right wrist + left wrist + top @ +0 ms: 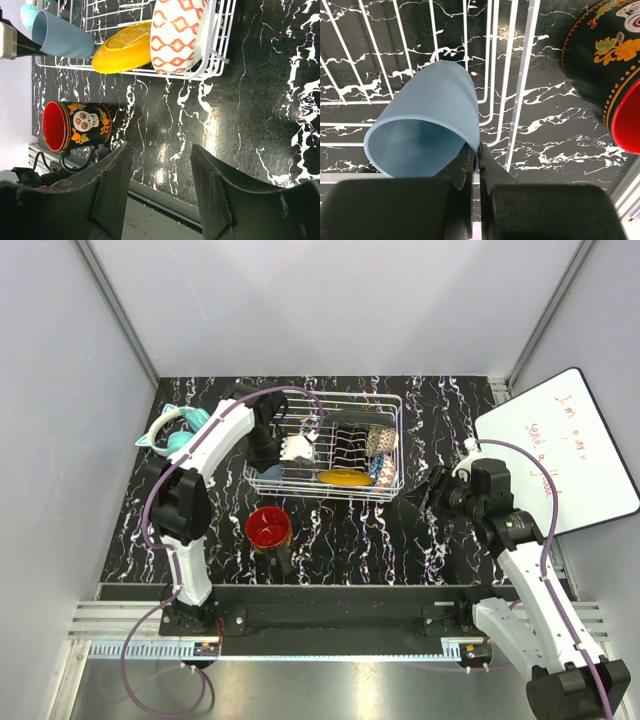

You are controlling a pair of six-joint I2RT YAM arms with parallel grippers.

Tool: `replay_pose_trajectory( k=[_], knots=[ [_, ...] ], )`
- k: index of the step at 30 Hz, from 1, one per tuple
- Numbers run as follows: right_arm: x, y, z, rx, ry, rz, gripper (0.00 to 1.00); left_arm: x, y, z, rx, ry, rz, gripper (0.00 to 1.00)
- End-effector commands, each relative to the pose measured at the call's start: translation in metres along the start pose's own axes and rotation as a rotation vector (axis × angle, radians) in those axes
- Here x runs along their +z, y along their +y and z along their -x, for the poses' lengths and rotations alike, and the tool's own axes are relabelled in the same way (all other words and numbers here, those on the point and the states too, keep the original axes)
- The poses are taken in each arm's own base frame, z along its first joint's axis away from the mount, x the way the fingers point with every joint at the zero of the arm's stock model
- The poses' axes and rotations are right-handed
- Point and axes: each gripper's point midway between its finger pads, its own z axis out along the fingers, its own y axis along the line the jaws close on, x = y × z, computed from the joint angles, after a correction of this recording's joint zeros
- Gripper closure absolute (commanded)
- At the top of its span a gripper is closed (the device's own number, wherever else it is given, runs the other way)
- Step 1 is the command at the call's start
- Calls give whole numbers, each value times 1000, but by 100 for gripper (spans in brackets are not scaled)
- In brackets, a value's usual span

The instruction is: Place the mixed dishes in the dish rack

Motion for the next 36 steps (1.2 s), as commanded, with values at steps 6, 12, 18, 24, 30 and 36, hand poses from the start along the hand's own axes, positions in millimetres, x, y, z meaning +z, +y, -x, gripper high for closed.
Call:
replay_pose_trajectory(
  k=[6, 12, 18, 24, 30, 36],
  knots=[
    [-1, 1, 7, -7, -42, 3, 42, -24, -18, -3, -34, 33, -81, 100],
    [12, -2, 23, 5, -67, -22, 43, -104, 30, 52, -102, -269, 171, 100],
    [30, -18, 72, -34, -122, -194, 37, -144, 35, 67, -282, -569, 223, 100],
    [61, -32, 107, -60, -133, -297, 36, -138, 19, 66, -342, -641, 155, 100],
    [100, -48, 107, -62, -65, -334, 42, -156, 18, 74, -366, -749, 130, 100],
    [118, -45, 94, -77, -15, -331, 43, -159, 15, 79, -382, -806, 89, 100]
  ],
)
